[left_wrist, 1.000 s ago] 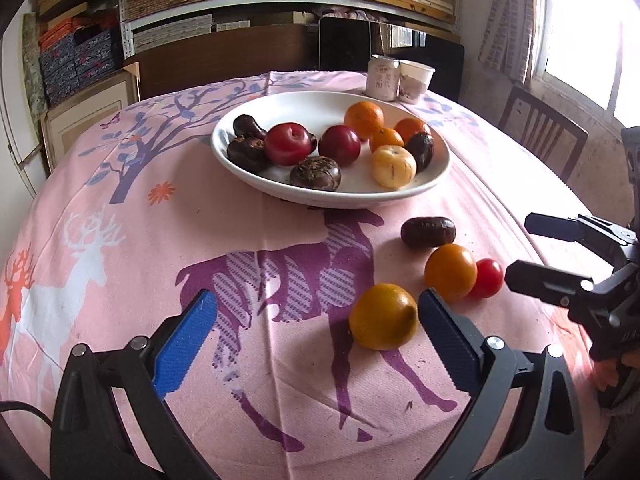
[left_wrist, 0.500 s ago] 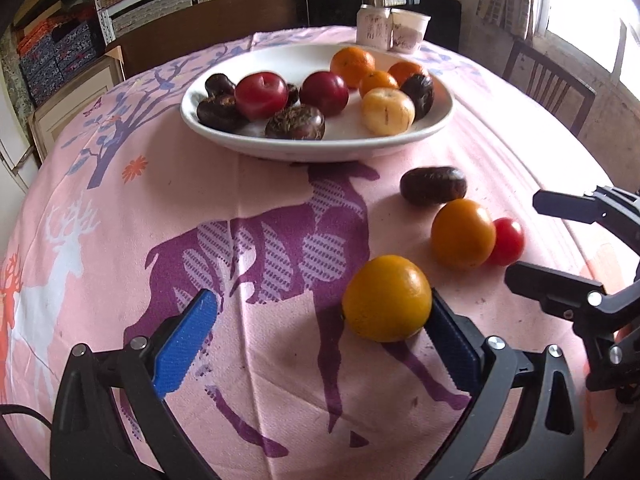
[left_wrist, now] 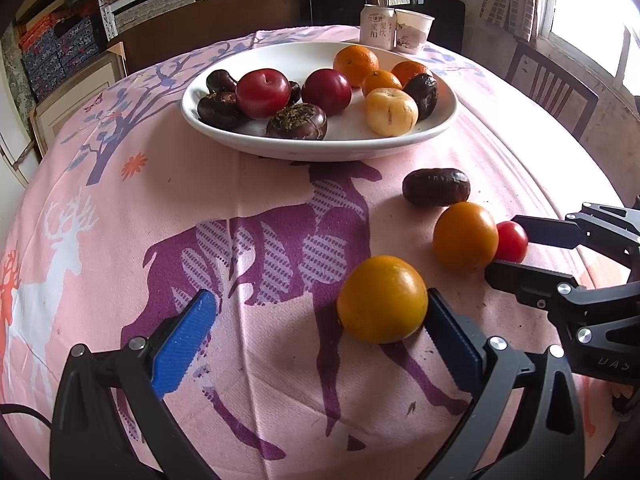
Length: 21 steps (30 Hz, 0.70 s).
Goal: Organize fruits
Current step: 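Pull both tools back toward the last loose fruits, then grasp a yellow-orange fruit with the left tool while the right tool grasps the red tomato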
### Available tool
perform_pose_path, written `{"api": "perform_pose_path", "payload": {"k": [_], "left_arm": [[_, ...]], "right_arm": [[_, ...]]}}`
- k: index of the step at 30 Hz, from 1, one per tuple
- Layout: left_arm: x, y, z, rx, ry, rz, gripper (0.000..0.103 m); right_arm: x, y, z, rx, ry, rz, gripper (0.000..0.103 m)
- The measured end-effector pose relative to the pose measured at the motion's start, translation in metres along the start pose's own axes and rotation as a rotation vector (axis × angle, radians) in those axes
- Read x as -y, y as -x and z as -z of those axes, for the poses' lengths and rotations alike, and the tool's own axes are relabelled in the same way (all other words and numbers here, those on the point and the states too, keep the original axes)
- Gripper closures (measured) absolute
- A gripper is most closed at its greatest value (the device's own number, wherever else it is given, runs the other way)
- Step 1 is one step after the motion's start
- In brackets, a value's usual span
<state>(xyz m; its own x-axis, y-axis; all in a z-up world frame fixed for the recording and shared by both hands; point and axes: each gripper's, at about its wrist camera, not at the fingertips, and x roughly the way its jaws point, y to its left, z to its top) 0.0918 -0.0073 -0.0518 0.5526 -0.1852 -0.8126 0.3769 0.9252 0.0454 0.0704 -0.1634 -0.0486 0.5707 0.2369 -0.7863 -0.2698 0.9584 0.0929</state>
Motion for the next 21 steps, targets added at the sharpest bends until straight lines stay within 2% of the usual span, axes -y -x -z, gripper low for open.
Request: {"api": "perform_pose_path", "payload": {"k": [2,4,8,10,12,14,21], "left_arm": [[0.005,0.001,0.000,0.008,-0.024,0.003,0.005],[0.012,0.003,0.000,0.023,-0.050,-0.016,0.009],[0.013,0.005,-0.001,0.036,-0.056,0.033,0.033],[0.013,0.006,-0.001,0.044,-0.047,0.045,0.042],[0.015,0.009,-0.001,0.054,-0.048,0.067,0.056],[0.016,0.010,-0.001,0.062,-0.055,0.084,0.063],[0.013,0.019,0.000,0.110,-0.032,0.127,0.064]], "right_arm": [[0.000,0.001,0.000,0.003,-0.008,-0.008,0.056],[0.001,0.000,-0.001,0.006,-0.020,-0.020,0.062],[-0.005,-0.004,-0.005,0.005,-0.015,-0.032,0.070],[-0.010,-0.005,-0.005,0.004,0.009,-0.032,0.071],[-0.010,-0.004,-0.005,0.007,0.006,-0.056,0.071],[-0.003,-0.002,-0.005,0.019,-0.029,-0.079,0.071],[0.012,0.008,-0.003,0.076,-0.099,-0.118,0.071]]}}
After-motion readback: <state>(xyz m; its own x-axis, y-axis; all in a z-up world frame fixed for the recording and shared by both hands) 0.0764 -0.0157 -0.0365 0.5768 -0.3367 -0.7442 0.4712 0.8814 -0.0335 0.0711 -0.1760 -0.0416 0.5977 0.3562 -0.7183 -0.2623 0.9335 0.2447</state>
